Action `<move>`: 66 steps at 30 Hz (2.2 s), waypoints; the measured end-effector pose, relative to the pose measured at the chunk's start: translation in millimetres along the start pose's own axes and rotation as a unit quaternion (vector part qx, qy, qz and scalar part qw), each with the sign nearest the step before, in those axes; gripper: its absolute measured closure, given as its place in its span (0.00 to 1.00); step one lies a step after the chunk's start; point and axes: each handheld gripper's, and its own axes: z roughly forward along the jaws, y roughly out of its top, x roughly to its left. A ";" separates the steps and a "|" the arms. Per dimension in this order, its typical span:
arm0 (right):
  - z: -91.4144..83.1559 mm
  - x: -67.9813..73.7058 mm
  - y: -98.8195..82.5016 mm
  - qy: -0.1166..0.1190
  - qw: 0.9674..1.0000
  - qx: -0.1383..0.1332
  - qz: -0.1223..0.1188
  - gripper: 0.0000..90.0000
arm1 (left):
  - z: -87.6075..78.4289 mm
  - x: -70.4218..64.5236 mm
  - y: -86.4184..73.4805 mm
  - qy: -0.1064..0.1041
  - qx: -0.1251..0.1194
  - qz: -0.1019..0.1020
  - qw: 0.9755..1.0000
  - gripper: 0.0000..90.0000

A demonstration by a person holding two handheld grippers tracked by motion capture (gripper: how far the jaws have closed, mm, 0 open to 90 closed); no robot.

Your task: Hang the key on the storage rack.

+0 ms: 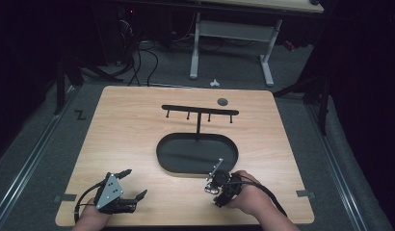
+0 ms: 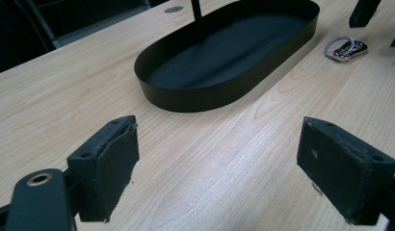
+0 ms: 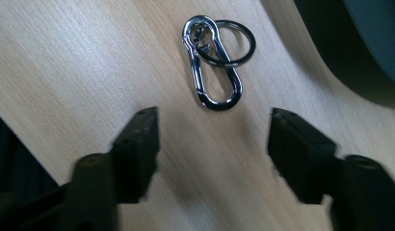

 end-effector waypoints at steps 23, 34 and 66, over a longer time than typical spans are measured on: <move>4.7 5.7 25.4 0.007 0.999 -0.032 -0.032 0.57 | 1.1 -0.8 0.4 -0.004 0.000 0.002 1.000 0.17; 7.2 7.9 34.5 0.014 0.999 -0.007 -0.049 0.56 | 1.0 -0.8 0.3 -0.005 0.000 0.002 1.000 0.17; 12.2 -3.1 34.3 0.035 0.996 0.042 -0.063 0.74 | 1.5 -2.9 1.0 -0.010 0.003 0.008 1.000 0.17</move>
